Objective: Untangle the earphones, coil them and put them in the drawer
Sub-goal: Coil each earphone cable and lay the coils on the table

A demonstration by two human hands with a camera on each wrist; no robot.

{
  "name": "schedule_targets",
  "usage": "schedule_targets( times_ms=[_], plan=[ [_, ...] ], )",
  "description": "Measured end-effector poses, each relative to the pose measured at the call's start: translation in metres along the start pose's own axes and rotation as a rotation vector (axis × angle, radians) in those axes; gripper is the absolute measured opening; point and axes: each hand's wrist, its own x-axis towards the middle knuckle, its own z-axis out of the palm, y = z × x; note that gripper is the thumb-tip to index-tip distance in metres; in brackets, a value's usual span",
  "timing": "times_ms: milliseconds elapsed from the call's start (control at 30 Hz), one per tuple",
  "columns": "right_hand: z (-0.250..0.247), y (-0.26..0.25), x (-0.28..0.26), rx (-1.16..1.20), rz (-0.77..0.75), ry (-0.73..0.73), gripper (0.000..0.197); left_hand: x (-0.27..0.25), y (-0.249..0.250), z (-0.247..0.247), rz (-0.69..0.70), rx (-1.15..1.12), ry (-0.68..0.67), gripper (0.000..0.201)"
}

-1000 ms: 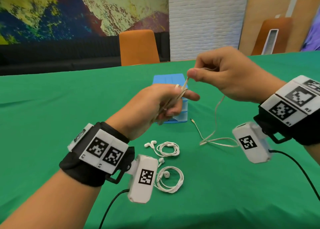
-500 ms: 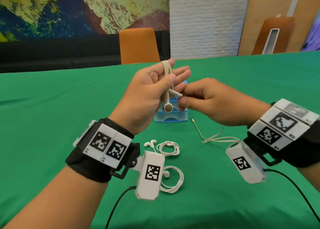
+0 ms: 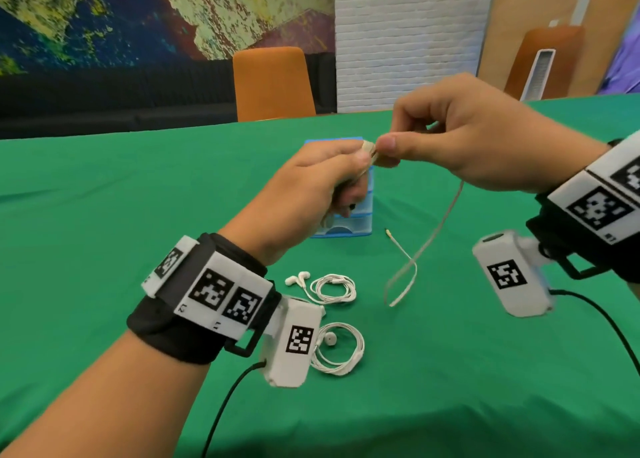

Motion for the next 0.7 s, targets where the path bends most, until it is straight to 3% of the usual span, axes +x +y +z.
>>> schedule_targets(
  times_ms=[200,367,467,567,633,700],
  plan=[
    [0.029,0.022,-0.003,0.147,0.146,0.08,0.044,-0.003,-0.003,-0.011,-0.071,-0.238,-0.089,0.041],
    [0.062,0.019,-0.017,0.154,0.174,-0.038,0.038,-0.002,-0.005,-0.01,-0.043,-0.512,0.102,0.033],
    [0.063,-0.004,-0.025,0.072,0.109,-0.163,0.035,0.003,-0.014,-0.012,-0.001,-0.657,0.299,0.035],
    [0.05,-0.026,-0.026,0.073,0.045,-0.261,0.031,0.007,-0.018,-0.014,0.059,-0.394,0.339,0.044],
    [0.038,-0.035,-0.022,0.073,-0.01,-0.253,0.03,0.006,-0.018,-0.011,0.087,-0.083,0.211,0.048],
    [0.022,-0.035,-0.015,0.05,-0.036,-0.175,0.029,0.002,-0.018,-0.005,0.069,0.061,0.046,0.035]
  ],
)
